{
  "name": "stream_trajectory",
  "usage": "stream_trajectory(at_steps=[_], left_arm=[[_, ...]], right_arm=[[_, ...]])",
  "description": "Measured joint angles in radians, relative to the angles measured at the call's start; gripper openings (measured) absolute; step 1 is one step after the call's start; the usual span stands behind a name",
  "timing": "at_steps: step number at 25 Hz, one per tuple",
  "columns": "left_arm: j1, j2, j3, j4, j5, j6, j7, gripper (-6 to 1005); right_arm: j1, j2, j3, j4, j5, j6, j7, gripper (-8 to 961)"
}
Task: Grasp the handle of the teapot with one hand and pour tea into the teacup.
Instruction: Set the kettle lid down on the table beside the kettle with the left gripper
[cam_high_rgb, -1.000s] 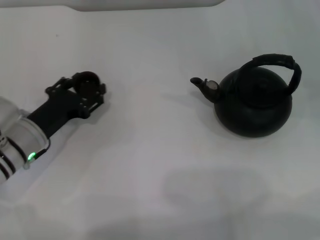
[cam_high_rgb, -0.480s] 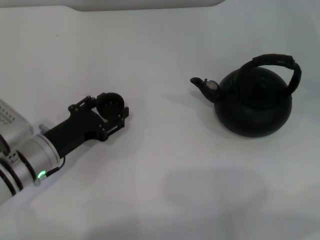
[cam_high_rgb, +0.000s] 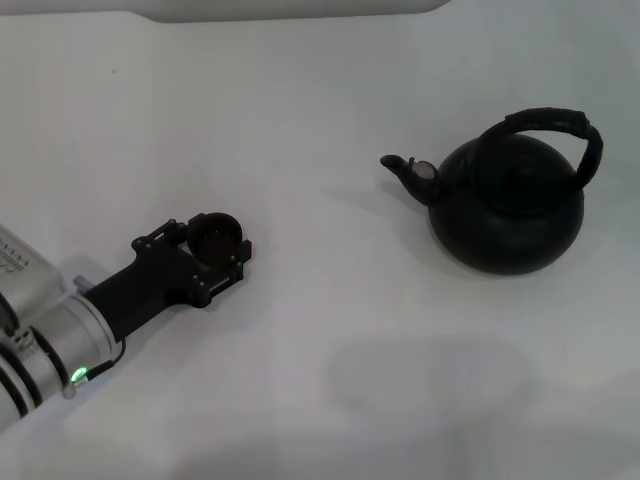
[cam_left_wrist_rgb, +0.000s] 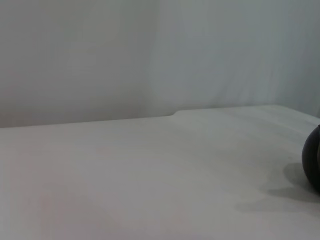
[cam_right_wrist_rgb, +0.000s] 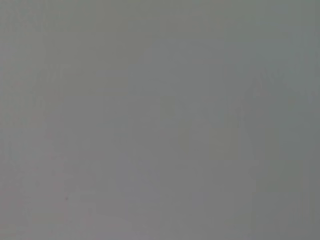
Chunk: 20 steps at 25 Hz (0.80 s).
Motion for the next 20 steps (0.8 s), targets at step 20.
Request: stream_trajectory(at_steps=[20], left_arm=[[0.004,-0.001,-0.006,0.006,0.01,0.027,0.018,738]], right_arm=[[-0.005,0.006,0.028,-0.001,-0.005,-0.009,0.0,859]])
